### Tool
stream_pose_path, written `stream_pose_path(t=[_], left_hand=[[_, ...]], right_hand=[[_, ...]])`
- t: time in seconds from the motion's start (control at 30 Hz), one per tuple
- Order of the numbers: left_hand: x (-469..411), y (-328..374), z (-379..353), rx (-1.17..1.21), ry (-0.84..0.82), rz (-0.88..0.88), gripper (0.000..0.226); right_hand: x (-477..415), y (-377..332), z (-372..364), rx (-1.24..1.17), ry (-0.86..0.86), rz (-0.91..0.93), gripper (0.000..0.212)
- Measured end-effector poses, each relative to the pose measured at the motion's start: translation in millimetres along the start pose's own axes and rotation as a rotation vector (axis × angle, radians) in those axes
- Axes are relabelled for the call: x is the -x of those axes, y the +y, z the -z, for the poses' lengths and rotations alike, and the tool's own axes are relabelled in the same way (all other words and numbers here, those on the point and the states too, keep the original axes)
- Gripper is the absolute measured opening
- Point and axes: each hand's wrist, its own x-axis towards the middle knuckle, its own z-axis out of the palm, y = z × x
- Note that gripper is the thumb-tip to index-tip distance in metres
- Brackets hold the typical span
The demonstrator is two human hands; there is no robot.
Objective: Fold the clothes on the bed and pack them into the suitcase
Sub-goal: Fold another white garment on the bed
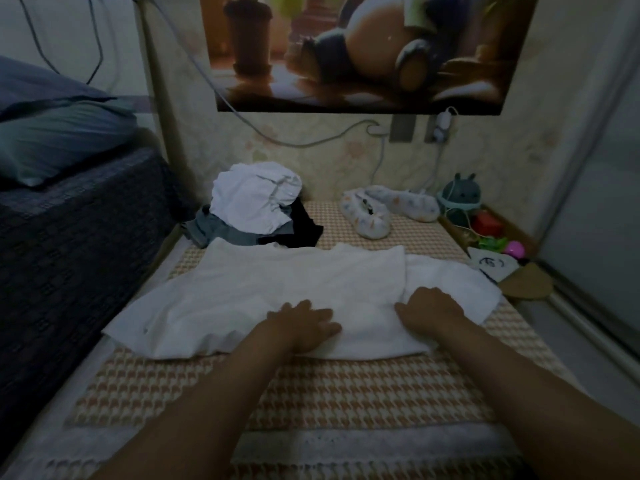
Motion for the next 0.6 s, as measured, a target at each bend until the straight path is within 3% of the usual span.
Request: stream_pose_path(t=[0.07,0.1,0.17,0.27,0.33,0.4,0.5,0.53,0.6], left_hand=[[-4,15,3,-0.027,0.127,-0.053,0.050],[-8,22,4,0.009,0.224,-0.101,0.049],[-14,39,4,0.118,0.365,-0.208,0.053],[-27,64,-2,0.169,0.324,-0.277,0.061],[-35,74,-3,0.094,0.203,-0.270,0.056],[-37,80,3,0.076,0.065,-0.271,0.046],[-37,88,15,0.088,0.076,-0.270,0.041],[-40,88,18,0.112,0.117,-0.242,0.039],[-48,87,20,0.154,0.224,-0.173,0.034]], right_hand=[[1,5,-1,0.005,-0.012,-0.007,0.053],[0,7,-2,-0.003,-0.009,0.024,0.040],[1,10,-1,-0.209,0.014,0.124,0.031],[5,12,9,-0.675,0.119,0.203,0.018],[6,16,22,-0.806,0.163,0.216,0.008],[7,29,32,-0.694,-0.047,0.273,0.009],[13,46,29,-0.531,-0.529,0.291,0.023],[12,49,28,-0.560,-0.544,0.277,0.021],[1,50,28,-0.671,-0.309,0.239,0.017]])
